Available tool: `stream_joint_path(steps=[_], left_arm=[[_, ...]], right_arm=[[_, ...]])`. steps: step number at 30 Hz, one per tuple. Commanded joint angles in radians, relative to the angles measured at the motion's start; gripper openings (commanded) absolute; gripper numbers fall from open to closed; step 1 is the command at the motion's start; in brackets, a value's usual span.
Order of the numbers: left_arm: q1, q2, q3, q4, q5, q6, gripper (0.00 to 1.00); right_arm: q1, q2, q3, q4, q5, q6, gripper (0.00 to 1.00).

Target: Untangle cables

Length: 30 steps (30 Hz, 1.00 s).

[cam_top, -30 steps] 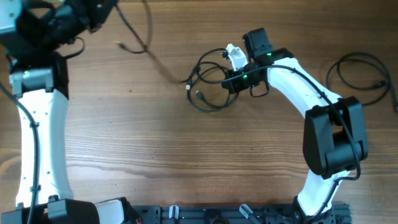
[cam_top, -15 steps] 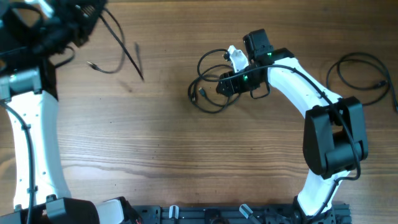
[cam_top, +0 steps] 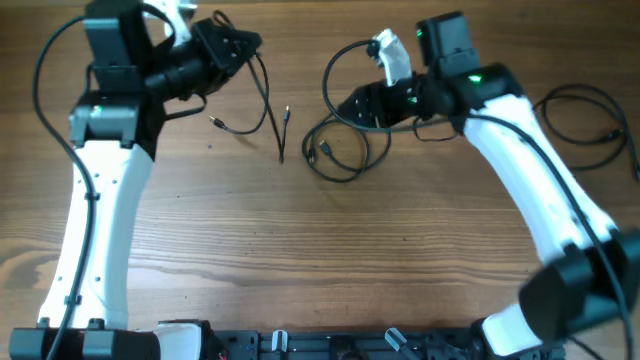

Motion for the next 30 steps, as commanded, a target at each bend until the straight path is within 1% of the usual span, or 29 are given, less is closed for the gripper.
stream_joint_path(steps=[1, 6, 10, 12, 17, 22, 28, 30], left_arm=[[-0.044, -0.013, 0.005, 0.008, -0.083, -0.111, 0.04], [-0.073, -0.013, 0.005, 0.038, -0.085, -0.217, 0.04], [-0.098, -0.013, 0.005, 0.041, -0.085, -0.286, 0.04], [-0.116, -0.013, 0.005, 0.041, -0.085, -0.29, 0.04], [-0.158, -0.013, 0.005, 0.041, -0.084, -0.29, 0.04], [-0.185, -0.013, 0.005, 0.042, -0.084, -0.29, 0.04], [-0.204, -0.013, 0.005, 0.045, -0.076, -0.29, 0.04], [-0.209, -0.013, 0.005, 0.045, -0.069, -0.29, 0.04]], right_arm=[[0.005, -0.101, 0.024, 0.045, -0.145, 0.004, 0.69], [0.019, -0.131, 0.024, 0.111, -0.282, 0.012, 0.68], [0.057, -0.13, 0.024, 0.153, -0.299, 0.03, 0.64], [0.082, -0.13, 0.024, 0.206, -0.341, 0.031, 0.62], [0.113, -0.13, 0.024, 0.288, -0.332, 0.082, 0.56], [0.113, -0.13, 0.023, 0.289, -0.332, 0.083, 0.43], [0.113, -0.128, 0.023, 0.29, -0.331, 0.105, 0.34], [0.113, -0.126, 0.023, 0.29, -0.332, 0.107, 0.32]])
